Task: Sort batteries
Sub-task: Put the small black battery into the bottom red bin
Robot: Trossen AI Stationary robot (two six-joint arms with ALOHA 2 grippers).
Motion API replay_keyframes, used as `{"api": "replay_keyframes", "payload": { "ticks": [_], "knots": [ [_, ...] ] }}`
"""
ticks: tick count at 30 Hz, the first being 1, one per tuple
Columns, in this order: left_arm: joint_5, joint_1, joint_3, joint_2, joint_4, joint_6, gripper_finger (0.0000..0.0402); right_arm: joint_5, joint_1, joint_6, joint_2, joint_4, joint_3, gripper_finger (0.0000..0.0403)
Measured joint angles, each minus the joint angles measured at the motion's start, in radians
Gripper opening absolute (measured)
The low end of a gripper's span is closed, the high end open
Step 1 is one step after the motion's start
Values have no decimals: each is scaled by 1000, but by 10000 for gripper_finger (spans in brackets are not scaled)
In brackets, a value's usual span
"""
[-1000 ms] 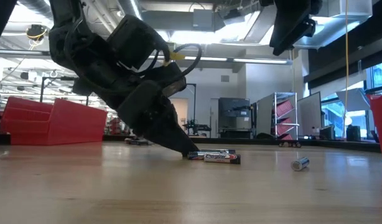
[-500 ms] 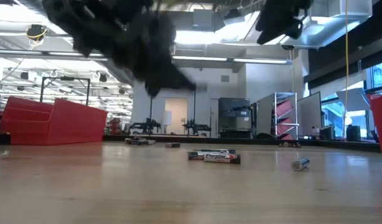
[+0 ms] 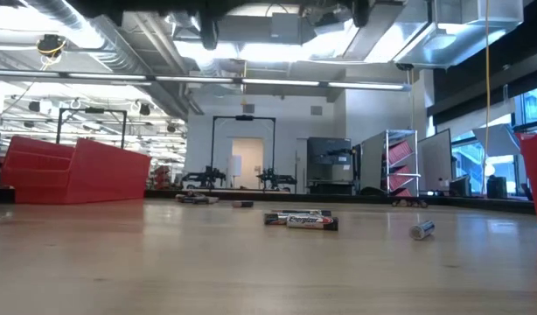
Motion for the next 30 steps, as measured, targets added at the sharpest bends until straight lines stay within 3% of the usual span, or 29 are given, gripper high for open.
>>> {"api": "replay_keyframes", "payload": {
  "ticks": [4,11,21,30],
  "knots": [
    [0,0,2,-34,97,-15,21,-33,-49,-83,0,172,0,170],
    [8,-3,2,-39,202,-42,21,-246,-137,-90,70,375,19,170],
    [9,-4,2,-39,194,-37,21,-354,-151,-70,179,390,117,170],
    [20,-4,2,-39,194,-35,21,-354,-151,-69,213,388,156,157]
  ]
}}
